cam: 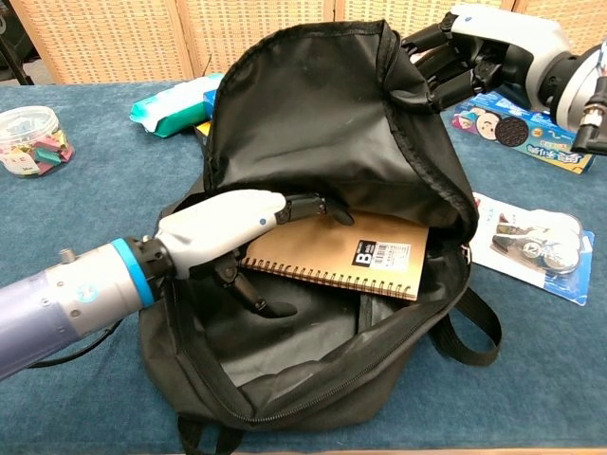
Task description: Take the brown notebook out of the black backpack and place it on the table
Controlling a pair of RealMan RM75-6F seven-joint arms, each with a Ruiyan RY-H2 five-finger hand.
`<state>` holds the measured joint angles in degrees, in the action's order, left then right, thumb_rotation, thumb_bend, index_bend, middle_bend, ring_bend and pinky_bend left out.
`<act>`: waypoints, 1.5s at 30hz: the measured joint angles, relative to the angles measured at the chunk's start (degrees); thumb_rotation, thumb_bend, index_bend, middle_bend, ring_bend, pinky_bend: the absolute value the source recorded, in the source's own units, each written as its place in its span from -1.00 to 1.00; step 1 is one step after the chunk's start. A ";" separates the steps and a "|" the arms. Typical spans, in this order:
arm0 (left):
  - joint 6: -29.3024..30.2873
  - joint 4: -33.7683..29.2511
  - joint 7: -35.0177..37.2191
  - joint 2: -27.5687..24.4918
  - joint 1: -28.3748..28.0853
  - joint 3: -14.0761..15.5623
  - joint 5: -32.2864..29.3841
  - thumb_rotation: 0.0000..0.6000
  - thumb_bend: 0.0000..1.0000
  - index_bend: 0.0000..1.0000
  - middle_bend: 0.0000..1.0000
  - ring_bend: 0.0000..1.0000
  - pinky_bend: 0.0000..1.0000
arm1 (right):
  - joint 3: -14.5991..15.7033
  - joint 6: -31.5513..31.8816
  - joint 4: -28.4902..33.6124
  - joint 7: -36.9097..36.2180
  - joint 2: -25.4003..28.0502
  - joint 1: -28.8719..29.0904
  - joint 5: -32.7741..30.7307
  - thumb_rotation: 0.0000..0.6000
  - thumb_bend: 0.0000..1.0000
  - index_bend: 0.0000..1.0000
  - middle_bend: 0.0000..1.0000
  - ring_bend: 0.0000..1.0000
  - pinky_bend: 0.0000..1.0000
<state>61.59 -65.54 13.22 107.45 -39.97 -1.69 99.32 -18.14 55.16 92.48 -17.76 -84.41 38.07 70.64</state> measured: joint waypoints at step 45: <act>-1.33 5.37 -2.59 3.91 -6.76 -2.09 -5.78 1.00 -0.58 -0.53 -0.67 -0.74 -0.66 | -5.17 -3.92 10.10 6.80 -1.88 7.67 -18.11 1.00 0.09 0.36 0.42 0.10 -0.15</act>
<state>60.27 -60.17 10.64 111.36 -46.73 -3.79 93.54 -23.32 51.24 102.57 -10.95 -86.28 45.74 52.53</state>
